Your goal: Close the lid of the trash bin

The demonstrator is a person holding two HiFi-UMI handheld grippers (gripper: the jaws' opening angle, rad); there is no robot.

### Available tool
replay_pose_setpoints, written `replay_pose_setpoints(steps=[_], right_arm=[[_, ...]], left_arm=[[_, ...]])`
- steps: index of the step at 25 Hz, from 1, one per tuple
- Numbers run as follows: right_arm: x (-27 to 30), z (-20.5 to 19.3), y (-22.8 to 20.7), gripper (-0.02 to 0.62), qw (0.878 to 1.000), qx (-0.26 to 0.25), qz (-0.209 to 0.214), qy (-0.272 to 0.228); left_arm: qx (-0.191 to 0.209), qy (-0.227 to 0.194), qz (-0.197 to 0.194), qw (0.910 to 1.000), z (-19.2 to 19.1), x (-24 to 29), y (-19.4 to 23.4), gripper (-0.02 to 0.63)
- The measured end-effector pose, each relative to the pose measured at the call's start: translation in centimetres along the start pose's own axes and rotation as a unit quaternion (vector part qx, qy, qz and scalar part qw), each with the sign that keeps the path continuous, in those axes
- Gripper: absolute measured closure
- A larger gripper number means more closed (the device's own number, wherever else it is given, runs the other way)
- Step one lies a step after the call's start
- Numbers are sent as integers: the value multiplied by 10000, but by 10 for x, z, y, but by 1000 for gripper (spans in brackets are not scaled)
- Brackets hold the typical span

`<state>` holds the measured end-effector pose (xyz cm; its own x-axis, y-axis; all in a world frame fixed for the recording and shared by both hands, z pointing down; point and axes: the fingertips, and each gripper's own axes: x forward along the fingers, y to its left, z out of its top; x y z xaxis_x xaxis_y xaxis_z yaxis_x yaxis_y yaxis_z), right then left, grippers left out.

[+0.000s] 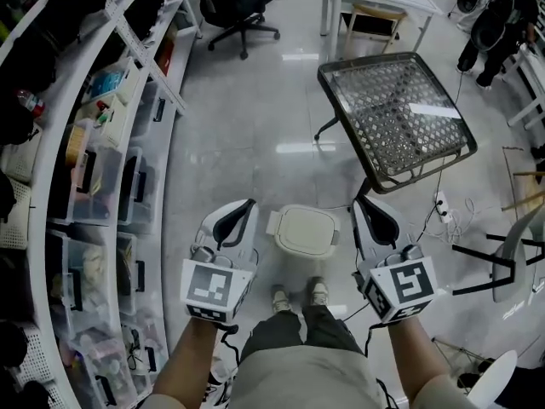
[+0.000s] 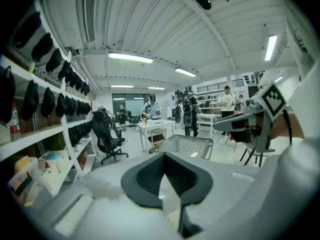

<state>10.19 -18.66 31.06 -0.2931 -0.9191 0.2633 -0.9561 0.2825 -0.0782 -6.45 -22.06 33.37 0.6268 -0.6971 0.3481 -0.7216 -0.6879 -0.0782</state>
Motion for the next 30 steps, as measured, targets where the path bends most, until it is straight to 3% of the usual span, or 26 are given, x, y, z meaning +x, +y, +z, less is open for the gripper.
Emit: replay_pose_setpoints(steps=[3,8,15,21,30], right_arm=[[-26,44,12,572,9992,-53,6,-386],[-71,109,29,575,9940,-284,141,-1046],[-116,170,55,585,9839,-503,415,-1665],[-140,186,67,591,9765,-706,559,-1957],[-137,178,77,592,9746,-817,916,-1872]], left_arm=[[221,-319,26,9992,36,-28,-3,604],[142,-743,173,9970,84,-61,-14,606],[244,-1251,77,9918,136,-103,-29,606],[372,-1530,387,9868,155,-126,-31,606],[464,-1346,518,9885,146,-126,-30,604]])
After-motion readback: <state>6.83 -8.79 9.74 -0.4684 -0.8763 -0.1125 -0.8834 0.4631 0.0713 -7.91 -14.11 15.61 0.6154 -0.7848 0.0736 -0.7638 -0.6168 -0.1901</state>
